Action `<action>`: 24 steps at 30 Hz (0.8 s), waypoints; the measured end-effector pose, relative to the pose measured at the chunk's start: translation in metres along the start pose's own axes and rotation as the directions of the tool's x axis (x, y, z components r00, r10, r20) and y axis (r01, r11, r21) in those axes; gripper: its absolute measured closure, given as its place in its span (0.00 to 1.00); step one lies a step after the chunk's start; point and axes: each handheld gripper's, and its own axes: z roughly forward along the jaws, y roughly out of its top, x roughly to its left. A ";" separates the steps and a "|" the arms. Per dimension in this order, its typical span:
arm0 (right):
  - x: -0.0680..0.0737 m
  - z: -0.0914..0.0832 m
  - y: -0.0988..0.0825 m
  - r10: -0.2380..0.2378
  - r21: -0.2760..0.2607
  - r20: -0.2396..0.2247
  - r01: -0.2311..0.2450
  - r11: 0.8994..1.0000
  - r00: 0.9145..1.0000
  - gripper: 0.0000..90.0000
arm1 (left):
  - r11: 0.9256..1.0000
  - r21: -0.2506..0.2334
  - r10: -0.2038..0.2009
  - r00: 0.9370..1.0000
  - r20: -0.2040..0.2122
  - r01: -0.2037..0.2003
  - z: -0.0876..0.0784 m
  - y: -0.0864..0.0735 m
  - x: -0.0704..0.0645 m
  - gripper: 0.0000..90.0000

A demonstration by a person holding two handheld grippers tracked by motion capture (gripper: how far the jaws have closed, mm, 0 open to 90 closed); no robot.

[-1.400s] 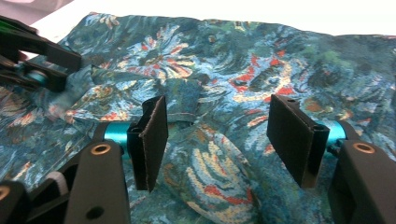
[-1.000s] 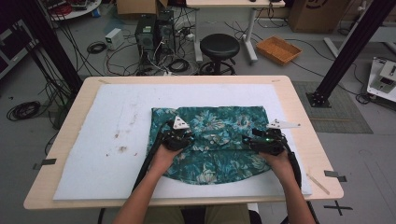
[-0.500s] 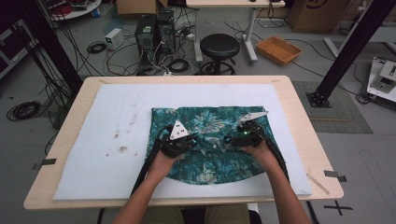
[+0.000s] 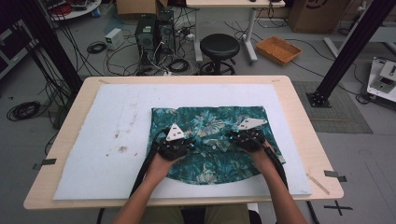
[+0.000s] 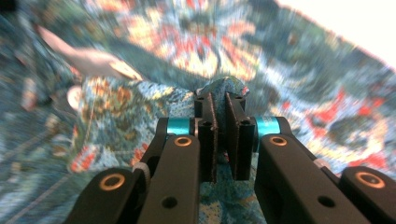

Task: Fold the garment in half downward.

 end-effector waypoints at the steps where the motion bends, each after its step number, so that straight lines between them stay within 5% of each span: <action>1: 0.001 -0.005 -0.001 -0.005 -0.037 -0.003 0.005 0.999 1.000 0.95 | 1.000 0.000 -0.011 1.000 -0.009 0.011 0.000 0.000 0.001 0.75; 6: 0.005 -0.026 -0.006 -0.043 -0.183 -0.009 0.041 0.982 0.999 0.95 | 0.998 -0.044 -0.044 0.999 -0.014 0.043 -0.003 0.004 0.007 0.53; 10: 0.009 -0.038 -0.010 -0.077 -0.247 -0.027 0.068 0.967 0.997 0.95 | 0.996 -0.073 -0.052 0.999 0.015 0.053 -0.005 0.011 0.010 0.48; 11: 0.009 -0.040 -0.011 -0.086 -0.261 -0.035 0.074 0.963 0.996 0.95 | 0.994 -0.094 -0.054 0.997 0.055 0.059 -0.004 0.017 0.012 0.48; 16: 0.010 -0.047 -0.013 -0.094 -0.305 -0.065 0.070 0.950 0.993 0.95 | 0.998 -0.059 -0.030 0.991 0.133 0.038 0.009 0.030 0.013 0.47; 24: 0.011 -0.049 -0.014 -0.099 -0.312 -0.091 0.066 0.948 0.991 0.95 | 1.000 -0.012 -0.019 0.974 0.225 0.023 0.033 0.041 0.013 0.46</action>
